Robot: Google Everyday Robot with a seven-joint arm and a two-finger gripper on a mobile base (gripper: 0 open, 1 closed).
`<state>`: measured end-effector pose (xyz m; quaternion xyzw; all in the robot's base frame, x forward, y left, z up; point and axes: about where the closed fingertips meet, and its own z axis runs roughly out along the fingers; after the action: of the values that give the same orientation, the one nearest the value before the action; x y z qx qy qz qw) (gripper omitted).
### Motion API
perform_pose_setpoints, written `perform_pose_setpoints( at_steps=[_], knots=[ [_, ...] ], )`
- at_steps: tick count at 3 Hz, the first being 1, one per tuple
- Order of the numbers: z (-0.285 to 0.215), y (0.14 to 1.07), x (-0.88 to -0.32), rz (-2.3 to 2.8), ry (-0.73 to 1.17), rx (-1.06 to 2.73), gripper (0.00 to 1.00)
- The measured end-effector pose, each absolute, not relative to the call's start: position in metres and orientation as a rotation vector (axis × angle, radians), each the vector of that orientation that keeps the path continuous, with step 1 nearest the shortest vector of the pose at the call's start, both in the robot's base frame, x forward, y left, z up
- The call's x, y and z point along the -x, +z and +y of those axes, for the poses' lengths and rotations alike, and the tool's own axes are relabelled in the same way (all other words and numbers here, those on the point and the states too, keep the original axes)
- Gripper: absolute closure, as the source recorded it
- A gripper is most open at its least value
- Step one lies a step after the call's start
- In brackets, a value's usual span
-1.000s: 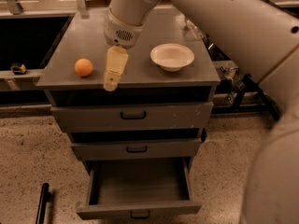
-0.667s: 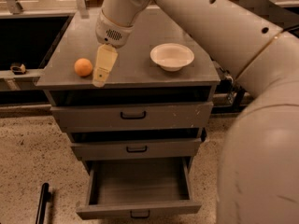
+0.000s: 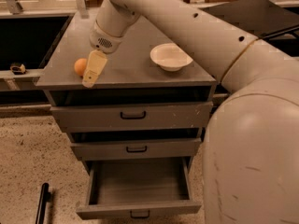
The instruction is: Place orange into bottom drawer
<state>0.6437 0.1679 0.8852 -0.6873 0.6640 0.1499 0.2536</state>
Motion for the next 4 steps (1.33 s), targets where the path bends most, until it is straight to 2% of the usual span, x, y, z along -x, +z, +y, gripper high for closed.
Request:
perform_pose_setpoints(
  at_steps=[3, 4],
  knots=[
    [0.204, 0.860, -0.670, 1.805, 0.525, 1.792, 0.00],
    [0.215, 0.857, -0.678, 1.802, 0.535, 1.777, 0.18]
  ],
)
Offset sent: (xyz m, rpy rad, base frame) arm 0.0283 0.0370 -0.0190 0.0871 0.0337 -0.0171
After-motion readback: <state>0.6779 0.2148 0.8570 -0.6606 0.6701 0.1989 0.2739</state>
